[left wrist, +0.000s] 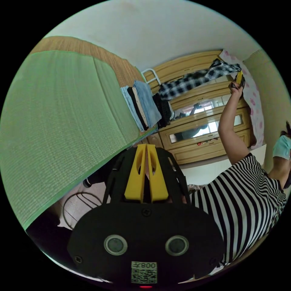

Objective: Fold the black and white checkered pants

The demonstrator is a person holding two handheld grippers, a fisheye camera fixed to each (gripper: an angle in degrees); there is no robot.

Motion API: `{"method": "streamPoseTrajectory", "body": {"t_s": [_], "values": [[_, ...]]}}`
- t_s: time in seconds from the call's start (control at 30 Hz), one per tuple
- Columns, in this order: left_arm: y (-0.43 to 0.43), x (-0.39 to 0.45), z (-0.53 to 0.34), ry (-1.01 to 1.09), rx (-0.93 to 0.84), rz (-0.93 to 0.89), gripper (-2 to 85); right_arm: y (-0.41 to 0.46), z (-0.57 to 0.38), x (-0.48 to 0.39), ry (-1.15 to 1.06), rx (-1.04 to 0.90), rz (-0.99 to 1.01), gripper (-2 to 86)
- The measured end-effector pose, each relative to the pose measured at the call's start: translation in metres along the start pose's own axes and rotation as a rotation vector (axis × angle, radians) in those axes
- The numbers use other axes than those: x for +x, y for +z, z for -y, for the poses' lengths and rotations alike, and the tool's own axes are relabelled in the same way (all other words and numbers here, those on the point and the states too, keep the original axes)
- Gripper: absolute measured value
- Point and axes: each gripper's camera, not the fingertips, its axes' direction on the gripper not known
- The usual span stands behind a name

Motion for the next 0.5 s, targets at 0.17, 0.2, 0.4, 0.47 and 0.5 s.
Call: {"method": "streamPoseTrajectory", "body": {"t_s": [0.17,0.2,0.4,0.47,0.5], "values": [[-0.066,-0.015,-0.062,0.018,0.147,-0.007,1.1,0.030,-0.017,-0.046,0.011,-0.022,0.127,0.6],[-0.083,-0.017,-0.077,0.031,0.191,0.002,1.6,0.038,-0.026,-0.056,0.021,-0.027,0.175,0.6],[-0.169,-0.020,-0.158,0.127,0.403,0.119,6.4,0.094,-0.103,-0.082,0.165,-0.068,0.403,0.6],[-0.188,-0.022,-0.182,0.140,0.422,0.178,7.3,0.116,-0.130,-0.091,0.212,-0.107,0.465,0.6],[-0.199,-0.026,-0.198,0.135,0.426,0.194,7.7,0.132,-0.147,-0.098,0.228,-0.131,0.498,0.7]]}}
